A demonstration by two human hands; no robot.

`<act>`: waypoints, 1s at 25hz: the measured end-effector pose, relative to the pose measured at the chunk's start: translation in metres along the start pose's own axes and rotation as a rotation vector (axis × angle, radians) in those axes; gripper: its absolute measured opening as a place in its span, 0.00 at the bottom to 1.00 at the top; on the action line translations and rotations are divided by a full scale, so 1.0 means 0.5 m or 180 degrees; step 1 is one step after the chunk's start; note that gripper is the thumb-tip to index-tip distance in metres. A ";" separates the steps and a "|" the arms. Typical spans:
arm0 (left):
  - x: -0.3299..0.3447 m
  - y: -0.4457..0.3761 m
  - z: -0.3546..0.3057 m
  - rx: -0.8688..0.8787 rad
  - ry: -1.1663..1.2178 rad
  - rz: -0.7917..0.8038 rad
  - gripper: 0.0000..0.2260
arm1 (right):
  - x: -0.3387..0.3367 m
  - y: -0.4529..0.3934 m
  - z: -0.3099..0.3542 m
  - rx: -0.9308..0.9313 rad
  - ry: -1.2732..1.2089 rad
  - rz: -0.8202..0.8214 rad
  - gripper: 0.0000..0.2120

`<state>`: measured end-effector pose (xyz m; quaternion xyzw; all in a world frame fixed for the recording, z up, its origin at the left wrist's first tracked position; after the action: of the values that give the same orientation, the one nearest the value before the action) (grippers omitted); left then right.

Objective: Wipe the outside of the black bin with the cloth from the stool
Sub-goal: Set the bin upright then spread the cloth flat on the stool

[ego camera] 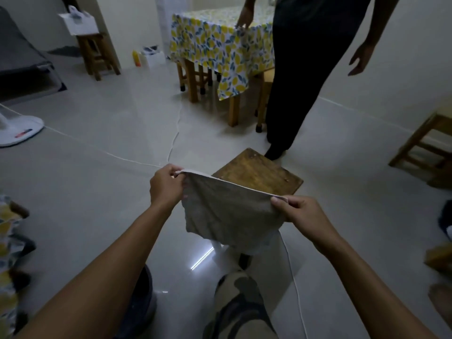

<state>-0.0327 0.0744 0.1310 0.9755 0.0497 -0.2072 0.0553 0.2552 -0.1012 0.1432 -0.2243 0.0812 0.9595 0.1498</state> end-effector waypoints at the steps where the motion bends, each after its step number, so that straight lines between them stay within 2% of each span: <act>1: 0.027 -0.024 -0.006 0.0076 -0.0104 -0.0040 0.02 | 0.000 -0.019 -0.018 0.0019 -0.0020 -0.0029 0.29; 7: 0.223 -0.173 -0.075 0.0769 -0.0533 -0.0159 0.04 | -0.008 -0.169 -0.140 0.0388 -0.0317 -0.0795 0.26; 10: 0.373 -0.254 -0.063 0.0898 -0.0725 0.0098 0.05 | -0.015 -0.257 -0.232 0.0635 -0.0282 -0.1199 0.30; 13: 0.481 -0.315 -0.015 0.0836 -0.0933 0.0294 0.05 | -0.009 -0.324 -0.314 0.0972 -0.0334 -0.1532 0.29; 19: 0.555 -0.405 0.008 0.0887 -0.1196 0.0751 0.02 | -0.022 -0.375 -0.344 0.1332 -0.0150 -0.1811 0.22; 25: 0.624 -0.450 -0.031 0.0863 -0.1007 0.1359 0.01 | -0.055 -0.401 -0.362 0.1769 -0.0075 -0.2021 0.26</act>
<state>0.2301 0.3219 -0.0022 0.9179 -0.1940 -0.3450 -0.0260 0.4169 0.0402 -0.0223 -0.1783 0.2621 0.8098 0.4937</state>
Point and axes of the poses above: each hand's wrist, its own y-axis away from the middle knuckle, its own x-axis out of the palm, z = x × y, the point moved 3 cm from there along -y, towards the middle knuckle, and after that the axes turned 2 degrees about -z, right-handed, at the moved point
